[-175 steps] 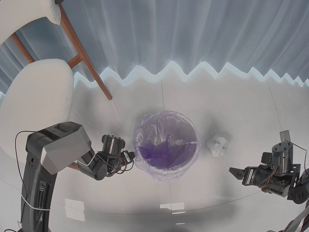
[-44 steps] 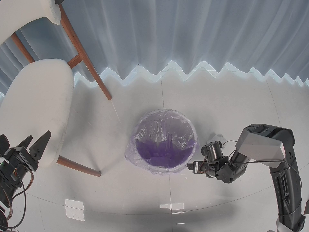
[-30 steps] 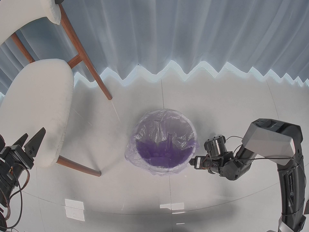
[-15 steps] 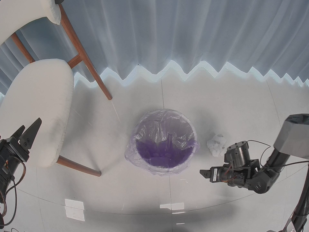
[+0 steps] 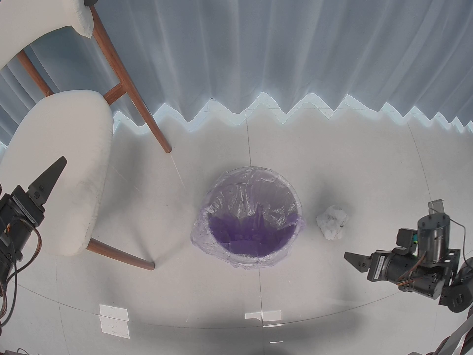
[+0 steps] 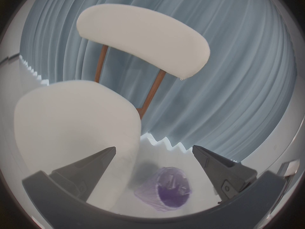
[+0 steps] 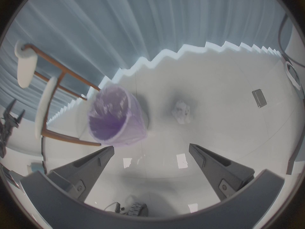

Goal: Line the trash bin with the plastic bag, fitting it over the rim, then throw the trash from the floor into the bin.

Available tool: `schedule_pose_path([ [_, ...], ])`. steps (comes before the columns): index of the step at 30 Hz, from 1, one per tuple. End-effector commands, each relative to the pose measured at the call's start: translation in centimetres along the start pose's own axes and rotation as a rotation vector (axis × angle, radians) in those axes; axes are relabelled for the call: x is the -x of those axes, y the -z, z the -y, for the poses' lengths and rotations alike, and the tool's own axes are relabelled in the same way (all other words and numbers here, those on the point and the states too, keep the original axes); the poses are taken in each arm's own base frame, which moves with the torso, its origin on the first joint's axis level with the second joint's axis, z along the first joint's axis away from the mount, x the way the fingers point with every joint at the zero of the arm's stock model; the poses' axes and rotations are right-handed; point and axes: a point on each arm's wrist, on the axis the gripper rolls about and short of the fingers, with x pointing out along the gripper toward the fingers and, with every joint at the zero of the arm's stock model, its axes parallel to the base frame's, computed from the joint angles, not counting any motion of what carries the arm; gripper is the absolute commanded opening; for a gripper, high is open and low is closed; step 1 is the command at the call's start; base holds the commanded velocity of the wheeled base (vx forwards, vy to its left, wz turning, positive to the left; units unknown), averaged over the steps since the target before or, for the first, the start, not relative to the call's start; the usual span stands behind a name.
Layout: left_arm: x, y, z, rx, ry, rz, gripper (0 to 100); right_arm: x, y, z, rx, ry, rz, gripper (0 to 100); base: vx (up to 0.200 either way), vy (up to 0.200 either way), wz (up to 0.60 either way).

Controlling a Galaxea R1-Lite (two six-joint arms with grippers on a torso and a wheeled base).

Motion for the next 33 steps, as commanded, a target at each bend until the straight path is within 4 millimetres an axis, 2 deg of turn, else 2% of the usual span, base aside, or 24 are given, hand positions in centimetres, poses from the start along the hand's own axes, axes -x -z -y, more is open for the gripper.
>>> schedule_pose_path([
  [1, -3.1, 1.8, 1.5, 0.105, 0.072, -0.144, 100, 5.4, -1.6, 0.4, -0.070, -0.087, 0.213, 100, 0.000, 0.000, 0.00],
  [3, -3.6, 2.5, 1.6, 0.105, 0.076, -0.181, 100, 5.9, -1.8, 0.4, -0.074, -0.096, 0.237, 100, 0.000, 0.000, 0.00],
  [4, -4.5, 3.9, 2.4, 0.104, 0.102, -0.270, 100, 6.6, -2.0, 0.4, -0.073, -0.105, 0.273, 100, 0.000, 0.000, 0.00],
  [5, -4.5, 4.0, 2.5, 0.105, 0.106, -0.275, 100, 6.7, -2.1, 0.4, -0.074, -0.106, 0.276, 100, 0.000, 0.000, 0.00],
  [8, -6.2, 6.1, 3.8, 0.096, 0.130, -0.393, 100, 7.8, -2.0, 1.2, -0.090, -0.086, 0.325, 100, 0.000, 0.000, 0.00],
  [13, -8.6, 8.9, 4.1, 0.096, 0.078, -0.535, 100, 8.7, 0.5, 3.2, -0.109, -0.002, 0.293, 100, 0.000, 0.000, 0.00],
  [19, -12.0, 10.8, 5.8, 0.241, -0.017, -0.673, 100, 9.5, 0.7, 4.2, -0.101, 0.055, 0.335, 100, 0.000, 0.000, 0.00],
  [24, -15.4, 12.4, 8.9, 0.429, -0.177, -0.845, 100, 10.6, 1.3, 4.7, -0.049, 0.081, 0.373, 100, 0.000, 0.000, 0.00],
  [25, -15.5, 12.5, 9.0, 0.431, -0.183, -0.850, 100, 10.6, 1.3, 4.7, -0.047, 0.081, 0.374, 100, 0.000, 0.000, 0.00],
  [26, -16.3, 13.4, 9.4, 0.451, -0.238, -0.897, 100, 10.7, 1.2, 4.8, -0.027, 0.084, 0.384, 100, 0.000, 0.000, 0.00],
  [29, -17.0, 15.8, 9.4, 0.434, -0.303, -0.965, 100, 10.8, 1.1, 4.9, 0.000, 0.087, 0.390, 100, 0.000, 0.000, 0.00],
  [33, -16.8, 17.5, 9.7, 0.406, -0.313, -1.011, 100, 10.8, 1.1, 5.0, 0.028, 0.079, 0.384, 100, 0.000, 0.000, 0.00],
])
